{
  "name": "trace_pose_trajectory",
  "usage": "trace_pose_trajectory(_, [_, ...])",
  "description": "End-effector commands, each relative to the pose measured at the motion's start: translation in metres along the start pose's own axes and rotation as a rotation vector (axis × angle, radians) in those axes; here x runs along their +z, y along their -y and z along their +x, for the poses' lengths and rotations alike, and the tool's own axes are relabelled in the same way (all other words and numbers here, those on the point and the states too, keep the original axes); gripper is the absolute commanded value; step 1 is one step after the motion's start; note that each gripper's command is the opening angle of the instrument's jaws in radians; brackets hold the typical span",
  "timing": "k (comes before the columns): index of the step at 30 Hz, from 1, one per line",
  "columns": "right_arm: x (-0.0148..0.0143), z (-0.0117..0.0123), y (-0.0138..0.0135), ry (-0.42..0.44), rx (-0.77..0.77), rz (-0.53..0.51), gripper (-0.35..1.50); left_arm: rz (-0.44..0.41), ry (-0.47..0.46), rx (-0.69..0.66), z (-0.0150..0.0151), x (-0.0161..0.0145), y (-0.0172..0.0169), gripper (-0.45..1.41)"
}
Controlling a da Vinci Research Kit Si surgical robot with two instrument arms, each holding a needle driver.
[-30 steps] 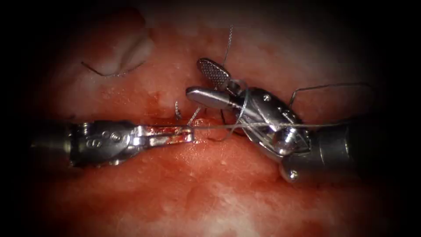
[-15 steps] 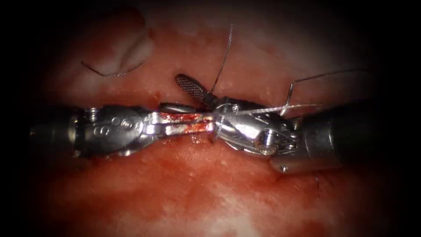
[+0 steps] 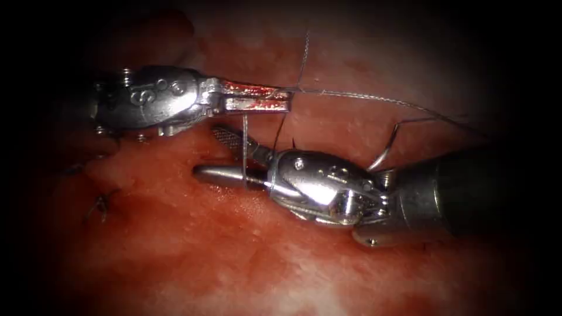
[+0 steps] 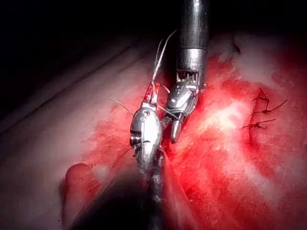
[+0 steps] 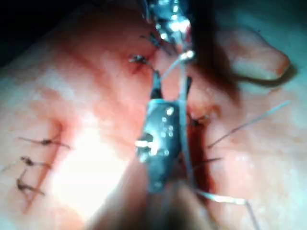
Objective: Wound Closure
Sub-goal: Using the left gripper, wrap two times around the right gripper counter-clockwise.
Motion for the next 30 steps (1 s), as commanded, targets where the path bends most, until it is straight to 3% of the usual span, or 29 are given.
trace_pose_trajectory(1, [0.0008,-0.0006,0.0004,0.000,0.001,0.015,0.47,-0.008,0.009,0.001,-0.0006,0.0005,0.0005,-0.45])
trace_pose_trajectory(10, [0.0013,-0.0005,0.0018,0.002,0.000,0.101,0.42,-0.049,0.057,-0.007,-0.0016,0.0000,0.0025,-0.45])
trace_pose_trajectory(23, [0.0009,-0.0004,0.0020,-0.067,0.001,0.159,0.36,-0.059,0.036,-0.011,-0.0065,-0.0003,0.0029,-0.45])
trace_pose_trajectory(26, [0.0004,-0.0003,0.0017,-0.122,0.025,0.165,0.34,-0.050,0.011,-0.011,-0.0076,-0.0004,0.0030,-0.45])
trace_pose_trajectory(30, [-0.0006,0.0000,0.0007,-0.276,0.130,0.188,0.31,-0.038,-0.027,0.001,-0.0092,-0.0005,0.0031,-0.45])
